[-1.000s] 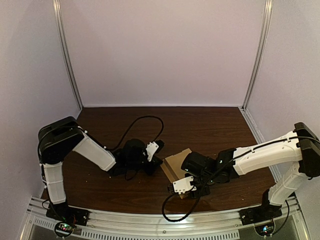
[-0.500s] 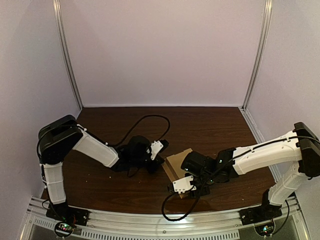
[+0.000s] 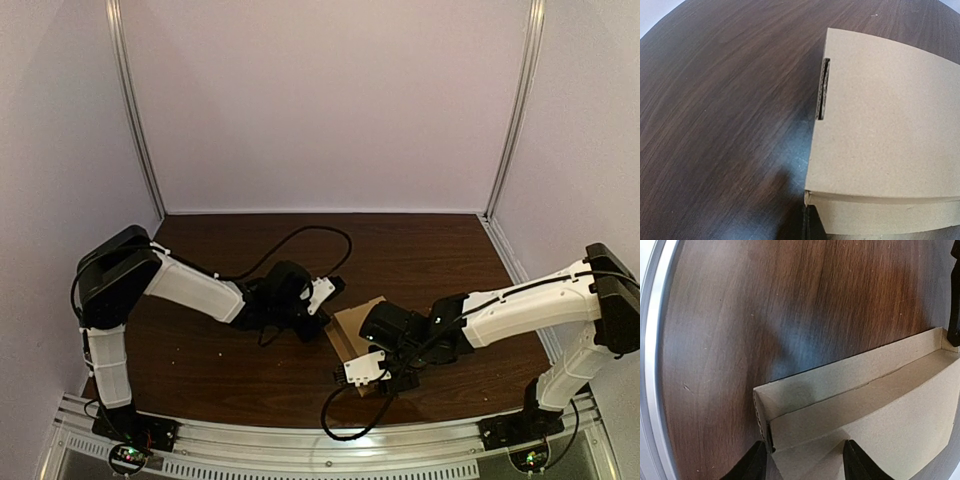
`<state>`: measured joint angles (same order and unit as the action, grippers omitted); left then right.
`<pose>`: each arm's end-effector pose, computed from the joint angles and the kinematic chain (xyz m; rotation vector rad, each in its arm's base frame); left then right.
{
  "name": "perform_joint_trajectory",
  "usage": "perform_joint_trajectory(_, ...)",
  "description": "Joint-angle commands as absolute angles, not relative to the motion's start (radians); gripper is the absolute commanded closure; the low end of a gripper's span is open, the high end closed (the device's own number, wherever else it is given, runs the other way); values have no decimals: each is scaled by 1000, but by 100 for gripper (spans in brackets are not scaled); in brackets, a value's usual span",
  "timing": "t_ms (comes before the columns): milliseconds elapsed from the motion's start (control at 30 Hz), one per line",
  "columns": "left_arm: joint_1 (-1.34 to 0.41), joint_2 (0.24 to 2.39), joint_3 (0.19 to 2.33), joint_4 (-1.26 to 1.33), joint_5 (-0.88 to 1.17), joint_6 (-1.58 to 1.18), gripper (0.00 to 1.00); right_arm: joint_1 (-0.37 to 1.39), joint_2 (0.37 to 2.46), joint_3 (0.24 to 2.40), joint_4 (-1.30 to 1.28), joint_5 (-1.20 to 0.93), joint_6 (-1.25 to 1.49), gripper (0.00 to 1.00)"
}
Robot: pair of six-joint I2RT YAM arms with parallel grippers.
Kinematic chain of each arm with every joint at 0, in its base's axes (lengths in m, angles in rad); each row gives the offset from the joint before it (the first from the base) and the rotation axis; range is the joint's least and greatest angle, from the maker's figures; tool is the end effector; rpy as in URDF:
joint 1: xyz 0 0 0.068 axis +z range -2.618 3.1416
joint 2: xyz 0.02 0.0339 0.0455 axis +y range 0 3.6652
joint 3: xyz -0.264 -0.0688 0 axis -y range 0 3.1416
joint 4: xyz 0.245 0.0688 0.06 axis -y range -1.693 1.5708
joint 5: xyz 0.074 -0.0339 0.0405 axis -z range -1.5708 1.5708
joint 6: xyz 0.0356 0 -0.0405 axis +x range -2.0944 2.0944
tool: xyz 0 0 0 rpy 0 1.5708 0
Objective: Fold the paper box
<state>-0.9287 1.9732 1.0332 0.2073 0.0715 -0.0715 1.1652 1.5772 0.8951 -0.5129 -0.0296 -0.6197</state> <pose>0.2362 -0.3201 0.1207 1.0213 2.1442 -0.5818 0.1134 0.2668 0.1677 -2.1709 1.7396 0.1821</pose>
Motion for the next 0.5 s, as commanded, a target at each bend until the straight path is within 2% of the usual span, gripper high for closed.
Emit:
perform_joint_trajectory(0, -942, 1968, 1063, 164, 84, -56, 100, 1160, 1608, 904, -585, -102, -601, 45)
perform_joint_trajectory(467, -942, 1931, 1049, 109, 55, -121, 100, 1161, 1574, 912, -634, -77, -582, 38)
